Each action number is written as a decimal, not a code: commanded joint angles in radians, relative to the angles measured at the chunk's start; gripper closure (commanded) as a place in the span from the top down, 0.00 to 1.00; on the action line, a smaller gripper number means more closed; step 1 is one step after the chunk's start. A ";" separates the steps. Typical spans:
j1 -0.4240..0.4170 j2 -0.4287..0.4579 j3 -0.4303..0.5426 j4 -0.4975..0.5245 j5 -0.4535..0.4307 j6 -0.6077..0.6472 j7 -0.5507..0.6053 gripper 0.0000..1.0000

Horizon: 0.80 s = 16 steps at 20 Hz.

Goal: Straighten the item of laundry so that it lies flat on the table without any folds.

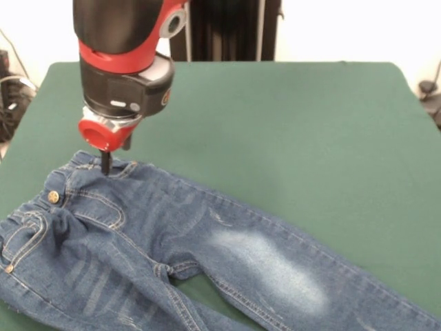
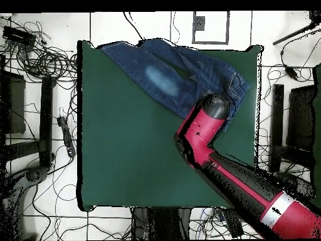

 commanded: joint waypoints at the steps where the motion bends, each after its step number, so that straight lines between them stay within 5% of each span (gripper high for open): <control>1: 0.041 0.098 -0.104 0.029 0.003 0.109 0.020 1.00; 16: 0.075 0.240 -0.257 -0.048 -0.265 0.240 0.147 1.00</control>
